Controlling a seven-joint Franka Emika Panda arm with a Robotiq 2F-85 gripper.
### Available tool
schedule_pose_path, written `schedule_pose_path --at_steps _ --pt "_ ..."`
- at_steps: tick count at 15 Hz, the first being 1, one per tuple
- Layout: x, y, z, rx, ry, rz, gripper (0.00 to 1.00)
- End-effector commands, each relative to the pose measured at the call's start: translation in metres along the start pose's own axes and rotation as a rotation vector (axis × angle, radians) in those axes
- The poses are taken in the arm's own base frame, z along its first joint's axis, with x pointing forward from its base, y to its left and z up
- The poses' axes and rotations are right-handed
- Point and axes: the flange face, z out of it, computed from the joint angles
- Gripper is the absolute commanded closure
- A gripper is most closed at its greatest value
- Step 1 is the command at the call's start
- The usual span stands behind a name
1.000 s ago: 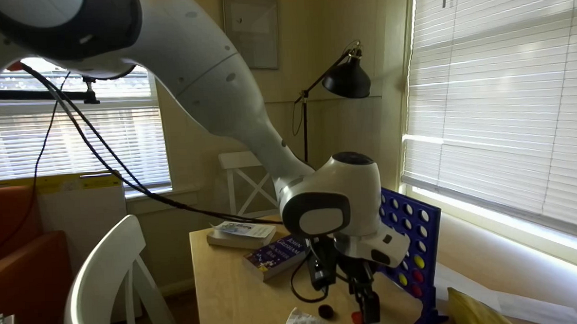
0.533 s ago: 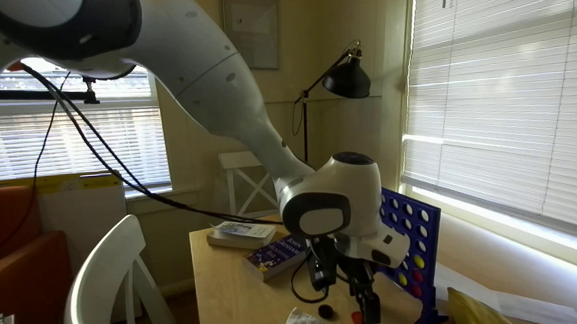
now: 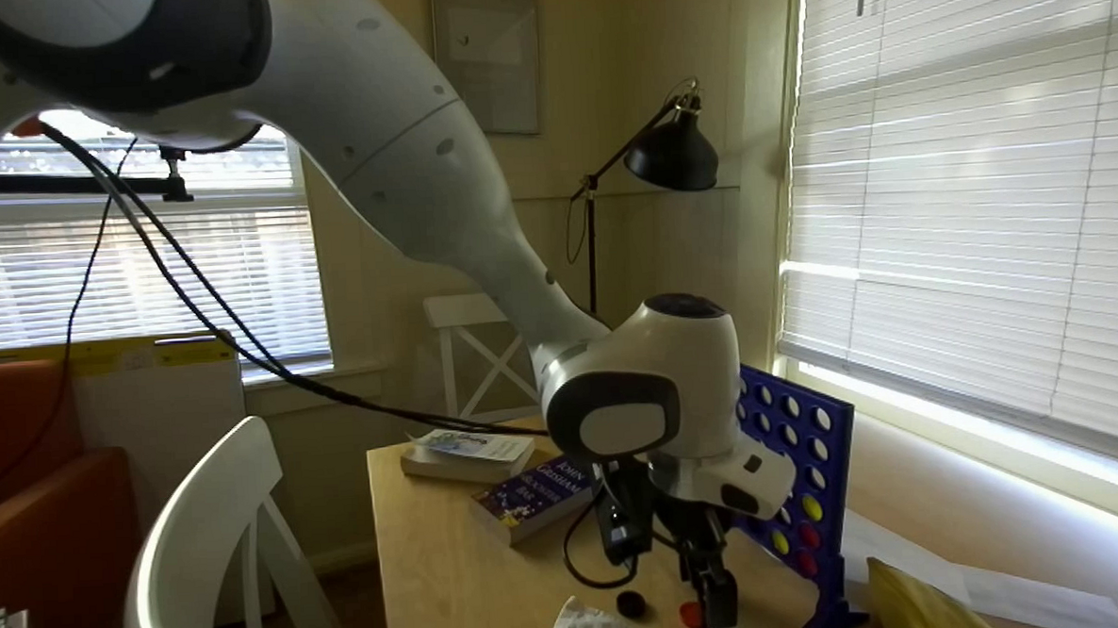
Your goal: Put the orange disc in the blue board
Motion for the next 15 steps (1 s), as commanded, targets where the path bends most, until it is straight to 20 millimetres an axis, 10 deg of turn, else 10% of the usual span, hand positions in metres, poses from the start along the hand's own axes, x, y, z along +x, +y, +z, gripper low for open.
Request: schedule_pose_path --at_steps 1,15 --pt "-0.0064 0.0004 -0.0071 -0.001 0.006 -0.017 0.24" --pt "-0.0149 0.006 -0.0096 -0.066 -0.003 -0.046 0.47"
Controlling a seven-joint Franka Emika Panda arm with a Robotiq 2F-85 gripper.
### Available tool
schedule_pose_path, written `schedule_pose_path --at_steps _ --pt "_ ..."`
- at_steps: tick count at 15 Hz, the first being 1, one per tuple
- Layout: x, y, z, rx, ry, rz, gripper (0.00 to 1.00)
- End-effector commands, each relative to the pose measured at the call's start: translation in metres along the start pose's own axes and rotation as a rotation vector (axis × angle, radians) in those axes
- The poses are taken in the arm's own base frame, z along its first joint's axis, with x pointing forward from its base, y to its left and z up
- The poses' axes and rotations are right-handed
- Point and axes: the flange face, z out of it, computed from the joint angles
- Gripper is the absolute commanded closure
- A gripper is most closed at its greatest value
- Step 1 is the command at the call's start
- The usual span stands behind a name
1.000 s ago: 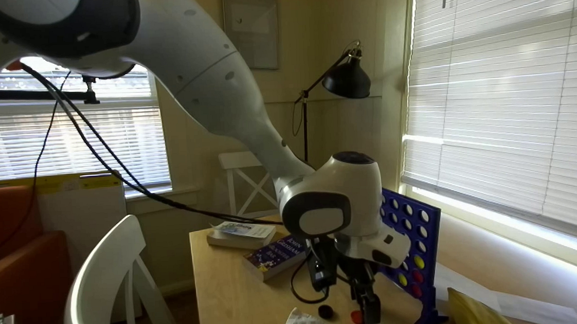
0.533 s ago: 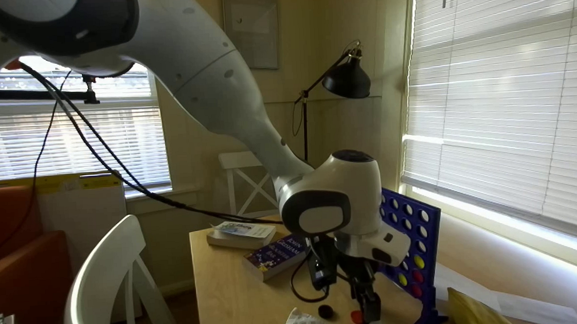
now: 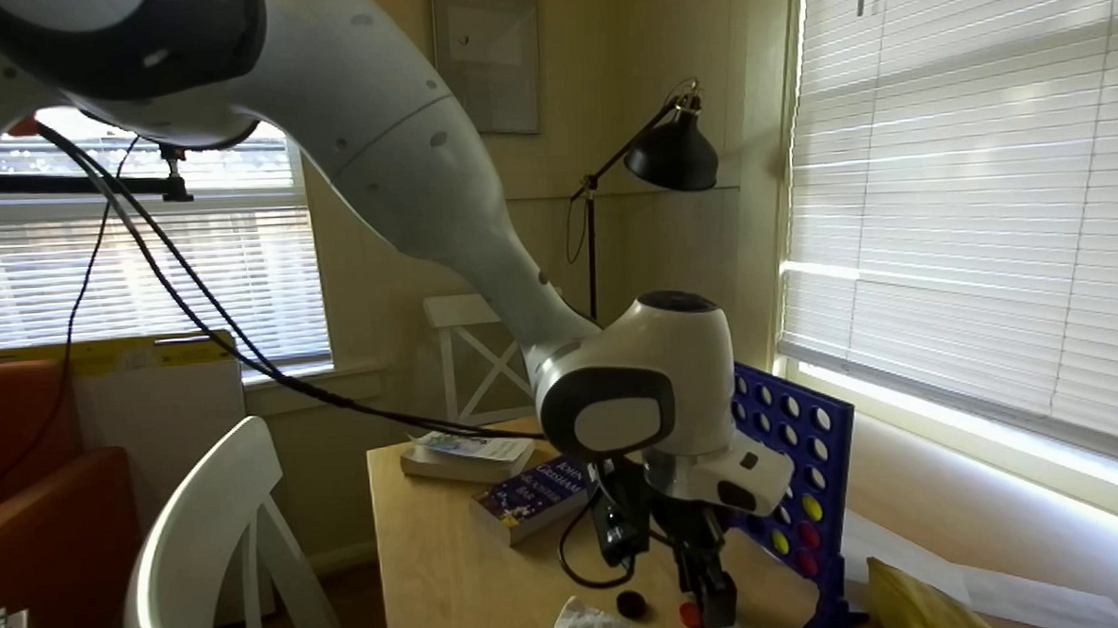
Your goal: Put the orange disc in the blue board
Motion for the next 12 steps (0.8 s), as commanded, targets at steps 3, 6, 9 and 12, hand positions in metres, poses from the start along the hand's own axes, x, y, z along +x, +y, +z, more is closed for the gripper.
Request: schedule_pose_path --at_steps 3,6,9,12 --pt "-0.011 0.003 -0.005 -0.033 -0.003 -0.028 0.57" --pt "-0.011 0.003 -0.005 -0.035 0.0 -0.039 0.66" --pt "-0.011 0.003 -0.005 -0.034 0.004 -0.046 0.63" --pt "-0.019 0.003 -0.03 0.02 0.054 -0.079 0.89"
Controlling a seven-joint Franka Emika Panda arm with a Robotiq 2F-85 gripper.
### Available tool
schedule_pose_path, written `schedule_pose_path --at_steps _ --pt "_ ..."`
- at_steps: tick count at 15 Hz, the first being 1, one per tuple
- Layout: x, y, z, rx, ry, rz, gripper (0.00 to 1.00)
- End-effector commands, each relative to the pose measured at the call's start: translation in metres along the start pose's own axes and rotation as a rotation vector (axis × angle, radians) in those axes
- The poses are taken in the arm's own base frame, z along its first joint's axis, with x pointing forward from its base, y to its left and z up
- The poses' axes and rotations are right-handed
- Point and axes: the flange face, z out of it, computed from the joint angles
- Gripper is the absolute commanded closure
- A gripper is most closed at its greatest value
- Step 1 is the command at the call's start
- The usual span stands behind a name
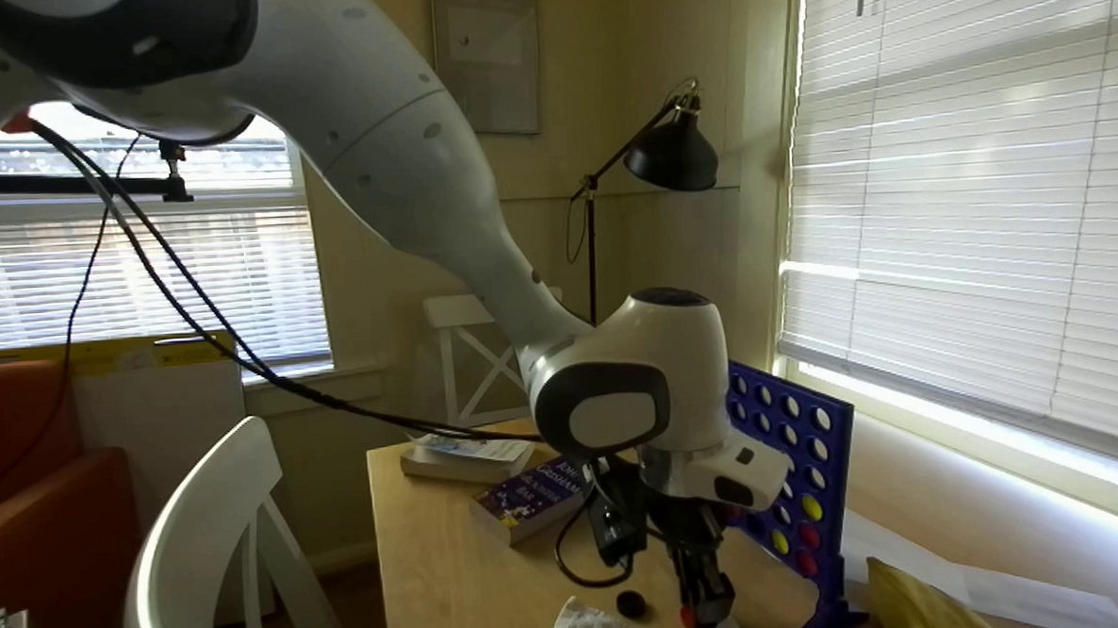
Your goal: Put the orange disc in the blue board
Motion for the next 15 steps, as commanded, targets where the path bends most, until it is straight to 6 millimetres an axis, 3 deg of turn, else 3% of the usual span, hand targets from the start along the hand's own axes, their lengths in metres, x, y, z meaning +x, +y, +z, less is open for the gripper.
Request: schedule_pose_path --at_steps 1,6,10,15 --pt "-0.024 0.002 -0.048 0.086 0.105 -0.073 0.89" --pt "-0.054 0.003 -0.133 0.254 0.268 -0.136 0.89" --pt "-0.081 0.024 -0.187 0.351 0.336 -0.145 0.89" --pt "-0.052 0.013 -0.259 0.566 0.517 -0.097 0.89"
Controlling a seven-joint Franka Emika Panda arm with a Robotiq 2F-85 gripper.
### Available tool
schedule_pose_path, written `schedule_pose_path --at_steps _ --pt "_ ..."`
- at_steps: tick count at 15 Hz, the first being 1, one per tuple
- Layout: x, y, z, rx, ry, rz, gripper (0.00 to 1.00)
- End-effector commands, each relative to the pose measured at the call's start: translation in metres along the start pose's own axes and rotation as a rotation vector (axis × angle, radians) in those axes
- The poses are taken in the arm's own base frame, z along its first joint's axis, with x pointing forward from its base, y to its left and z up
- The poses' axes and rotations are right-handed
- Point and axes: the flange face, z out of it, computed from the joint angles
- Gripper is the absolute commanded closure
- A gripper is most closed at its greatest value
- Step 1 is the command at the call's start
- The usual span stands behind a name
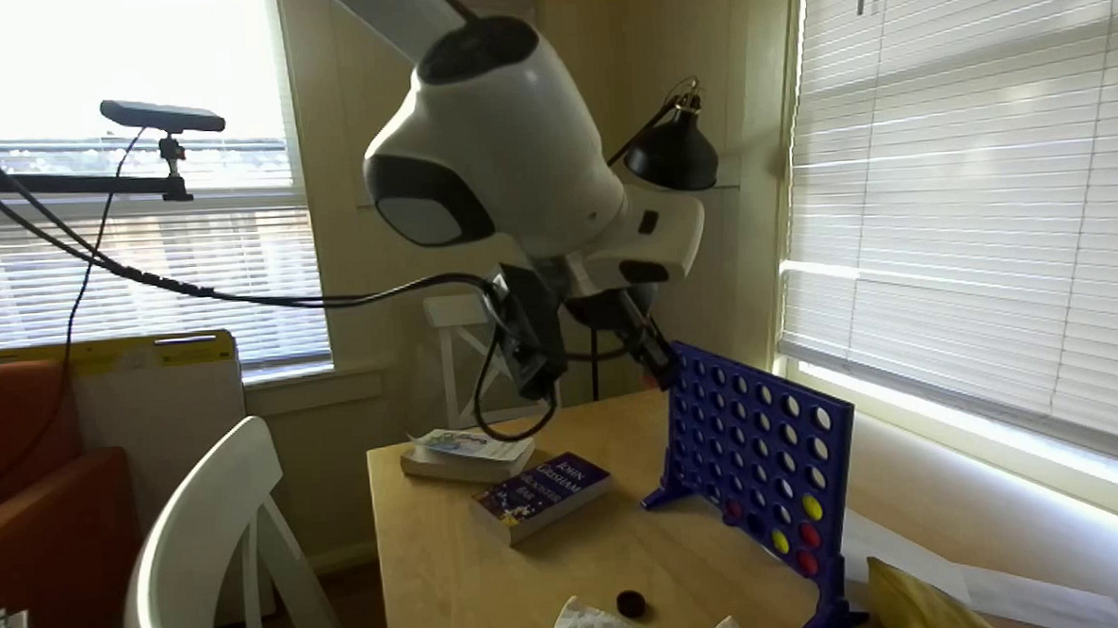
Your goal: Put the orange disc in the blue board
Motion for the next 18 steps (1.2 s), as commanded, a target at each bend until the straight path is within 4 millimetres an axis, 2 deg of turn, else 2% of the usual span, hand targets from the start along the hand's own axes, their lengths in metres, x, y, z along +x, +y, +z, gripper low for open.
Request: schedule_pose_path --at_steps 1,4,6,9,14,15,18 --pt "0.029 -0.021 -0.027 0.123 0.131 -0.006 0.89" --pt "0.047 -0.033 -0.03 0.197 0.256 -0.006 0.89" --pt "0.048 -0.036 -0.027 0.223 0.324 -0.002 0.89" --pt "0.034 -0.034 -0.024 0.214 0.404 0.005 0.89" --pt "0.012 -0.008 -0.018 0.146 0.532 0.02 0.89" --pt "0.018 -0.017 -0.022 0.165 0.491 0.013 0.64" --pt "0.013 -0.008 -0.018 0.145 0.514 0.018 0.64"
